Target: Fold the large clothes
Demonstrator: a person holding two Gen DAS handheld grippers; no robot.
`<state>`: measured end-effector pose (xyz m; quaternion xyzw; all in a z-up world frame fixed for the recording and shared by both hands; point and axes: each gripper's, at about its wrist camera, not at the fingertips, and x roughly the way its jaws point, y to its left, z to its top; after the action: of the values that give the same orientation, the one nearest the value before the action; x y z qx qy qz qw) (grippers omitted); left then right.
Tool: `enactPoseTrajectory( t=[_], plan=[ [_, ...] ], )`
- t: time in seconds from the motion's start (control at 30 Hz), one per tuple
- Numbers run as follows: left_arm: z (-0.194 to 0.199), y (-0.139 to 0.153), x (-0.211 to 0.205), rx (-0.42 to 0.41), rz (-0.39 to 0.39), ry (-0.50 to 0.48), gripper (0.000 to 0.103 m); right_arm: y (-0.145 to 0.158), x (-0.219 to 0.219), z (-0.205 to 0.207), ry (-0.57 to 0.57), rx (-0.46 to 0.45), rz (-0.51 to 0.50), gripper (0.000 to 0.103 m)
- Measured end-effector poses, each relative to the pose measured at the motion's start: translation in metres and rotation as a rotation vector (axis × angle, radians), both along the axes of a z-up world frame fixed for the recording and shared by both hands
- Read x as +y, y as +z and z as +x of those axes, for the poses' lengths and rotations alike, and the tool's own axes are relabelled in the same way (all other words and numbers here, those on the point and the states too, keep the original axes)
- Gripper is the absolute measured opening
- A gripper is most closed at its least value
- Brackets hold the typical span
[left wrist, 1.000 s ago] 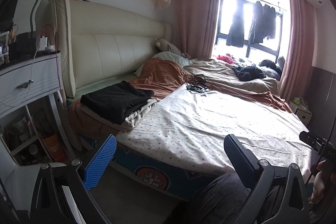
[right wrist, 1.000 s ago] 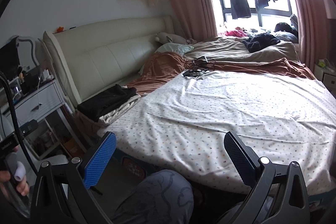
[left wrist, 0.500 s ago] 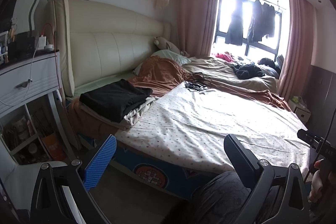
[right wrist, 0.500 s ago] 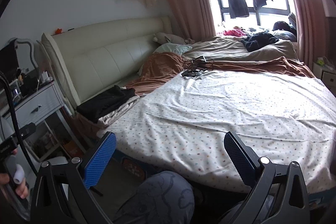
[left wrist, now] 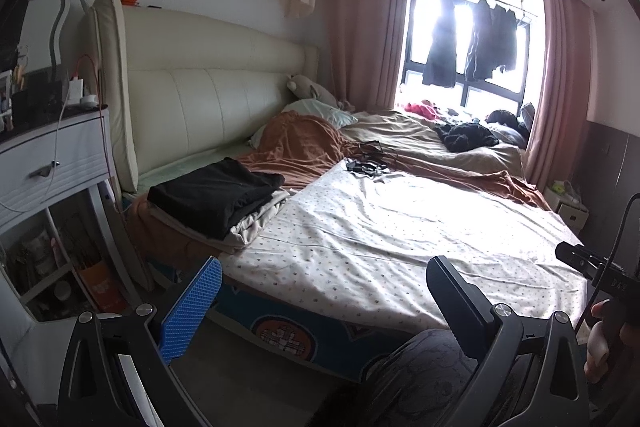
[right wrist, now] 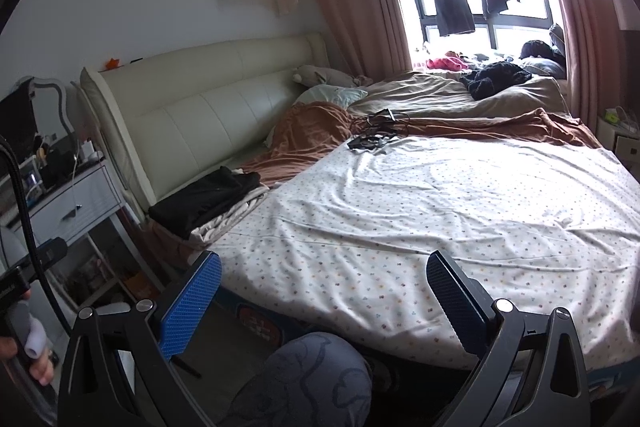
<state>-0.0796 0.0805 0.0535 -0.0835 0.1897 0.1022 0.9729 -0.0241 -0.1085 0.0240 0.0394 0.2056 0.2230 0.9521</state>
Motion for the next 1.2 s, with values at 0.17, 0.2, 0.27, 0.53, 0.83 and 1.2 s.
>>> enactPoseTrajectory(
  t=[0.17,0.2,0.27,0.53,0.83,1.2],
  plan=[
    [-0.001,0.000,-0.003,0.004,0.008,-0.007,0.102,0.002,-0.003,0.001,-0.005,0.006,0.012,0.103],
    [-0.001,0.000,-0.003,0.003,0.009,-0.007,0.102,0.002,-0.004,0.001,-0.006,0.007,0.013,0.103],
    [-0.002,0.000,-0.002,0.002,0.007,-0.006,0.102,0.002,-0.004,0.001,-0.005,0.007,0.011,0.103],
    [-0.003,-0.003,0.001,0.006,-0.004,0.000,0.102,0.001,-0.004,0.002,0.001,0.010,0.004,0.103],
    [-0.007,-0.001,0.003,0.000,-0.011,0.007,0.102,0.001,-0.004,0.001,0.003,0.010,0.005,0.103],
    [-0.013,-0.004,0.003,-0.004,-0.009,0.005,0.102,0.001,0.001,-0.002,0.002,0.023,0.002,0.103]
  ],
)
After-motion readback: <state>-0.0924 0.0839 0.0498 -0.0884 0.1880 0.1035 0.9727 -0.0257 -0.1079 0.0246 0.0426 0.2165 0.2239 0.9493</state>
